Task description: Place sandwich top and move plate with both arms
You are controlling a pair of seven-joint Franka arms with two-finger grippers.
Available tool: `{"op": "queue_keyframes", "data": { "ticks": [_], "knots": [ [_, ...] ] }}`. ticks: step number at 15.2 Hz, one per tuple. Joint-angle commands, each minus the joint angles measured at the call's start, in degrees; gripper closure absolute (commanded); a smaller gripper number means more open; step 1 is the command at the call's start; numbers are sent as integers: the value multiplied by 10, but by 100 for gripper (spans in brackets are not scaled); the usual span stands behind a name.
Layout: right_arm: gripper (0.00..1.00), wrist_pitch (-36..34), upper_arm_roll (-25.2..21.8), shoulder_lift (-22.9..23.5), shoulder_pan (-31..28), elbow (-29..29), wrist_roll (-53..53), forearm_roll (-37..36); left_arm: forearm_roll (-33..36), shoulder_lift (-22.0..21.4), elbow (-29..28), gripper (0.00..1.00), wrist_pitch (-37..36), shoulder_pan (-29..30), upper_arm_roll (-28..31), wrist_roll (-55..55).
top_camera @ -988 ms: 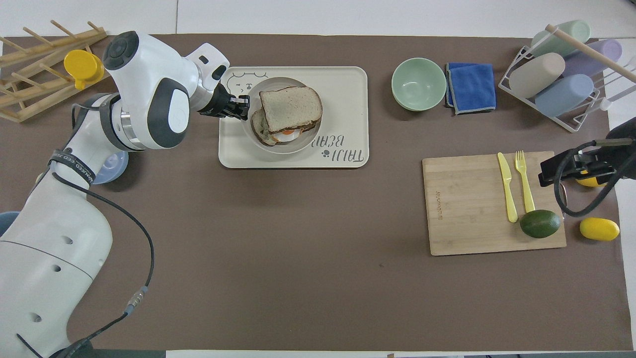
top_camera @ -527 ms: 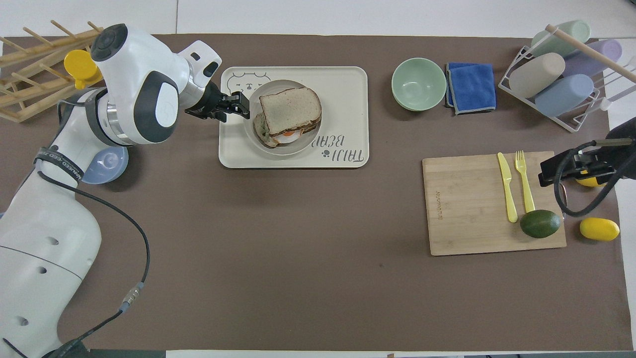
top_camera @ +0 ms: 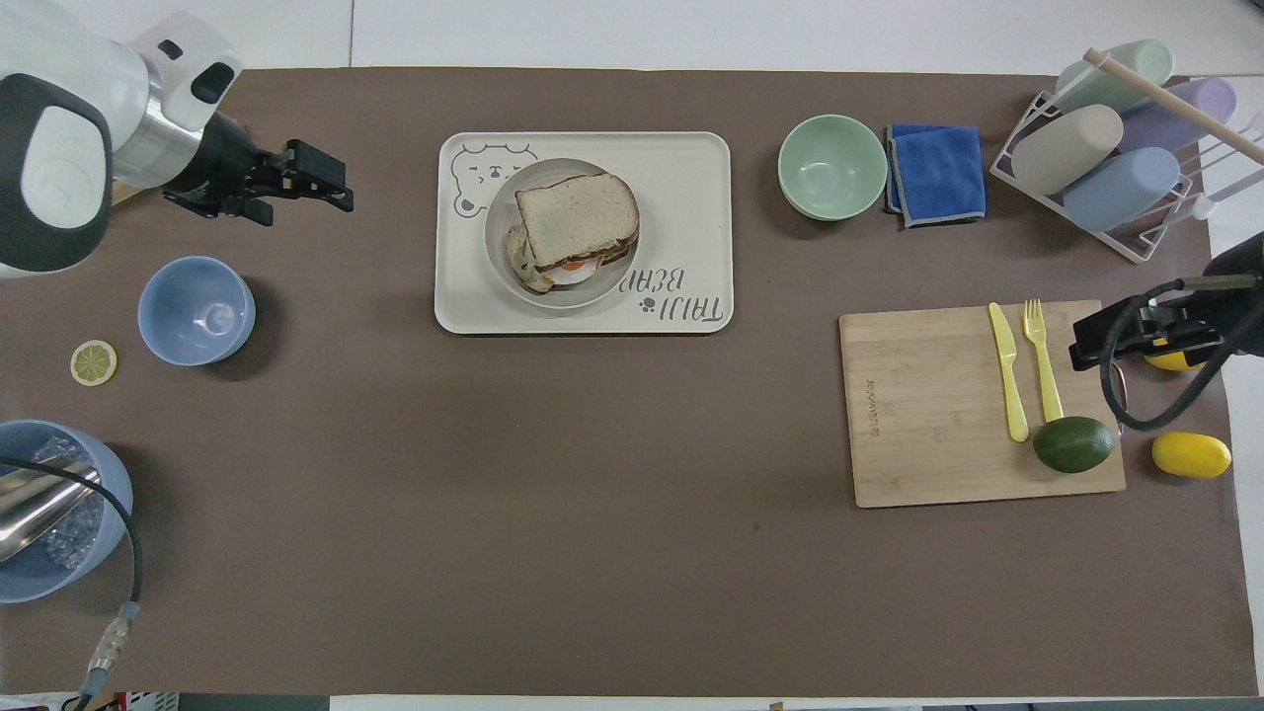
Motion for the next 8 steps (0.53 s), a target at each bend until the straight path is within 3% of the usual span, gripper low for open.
{"op": "queue_keyframes", "data": {
  "ticks": [1,4,8],
  "knots": [
    [0,-4,7,-7,-9,-2,-20,-8,26,-64,-29,0,-43,5,5,0],
    [0,-4,7,-7,-9,-2,-20,-9,68,-121,-56,0,-74,7,5,4],
    [0,-4,8,-7,-8,-1,-19,-9,112,-190,-148,0,-62,5,5,6]
  ]
}}
